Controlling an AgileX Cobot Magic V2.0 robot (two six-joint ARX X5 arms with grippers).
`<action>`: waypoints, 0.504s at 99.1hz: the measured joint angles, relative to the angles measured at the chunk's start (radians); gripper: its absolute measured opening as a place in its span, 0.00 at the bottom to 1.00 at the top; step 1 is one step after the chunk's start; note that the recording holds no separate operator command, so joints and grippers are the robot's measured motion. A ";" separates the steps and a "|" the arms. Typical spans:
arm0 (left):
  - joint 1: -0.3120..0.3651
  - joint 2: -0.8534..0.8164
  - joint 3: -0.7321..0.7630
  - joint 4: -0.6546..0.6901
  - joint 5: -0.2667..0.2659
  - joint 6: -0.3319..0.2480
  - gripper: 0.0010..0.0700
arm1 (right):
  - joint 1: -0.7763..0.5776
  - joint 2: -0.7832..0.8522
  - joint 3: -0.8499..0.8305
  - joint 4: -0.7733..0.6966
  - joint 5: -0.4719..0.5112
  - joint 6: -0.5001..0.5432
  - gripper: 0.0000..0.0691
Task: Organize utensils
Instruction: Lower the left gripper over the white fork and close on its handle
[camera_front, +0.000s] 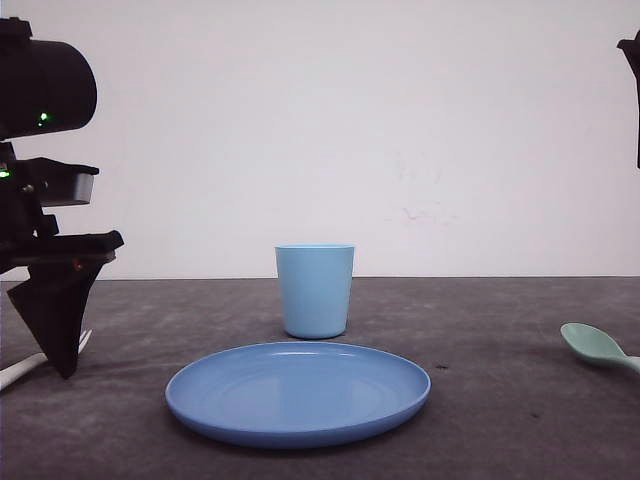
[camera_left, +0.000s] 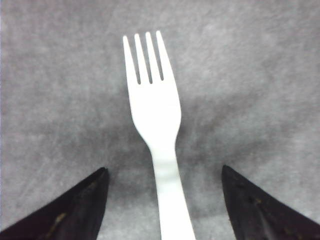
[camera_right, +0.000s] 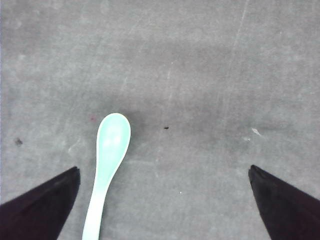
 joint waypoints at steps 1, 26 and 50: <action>0.000 0.000 0.000 0.000 0.000 0.000 0.58 | 0.000 0.000 0.000 0.000 0.000 0.000 0.98; 0.000 0.004 0.000 0.007 -0.009 -0.008 0.46 | 0.000 0.000 0.000 0.000 0.000 0.000 0.98; -0.002 0.005 0.000 0.016 -0.004 -0.012 0.11 | 0.000 0.000 0.000 0.000 0.000 0.000 0.98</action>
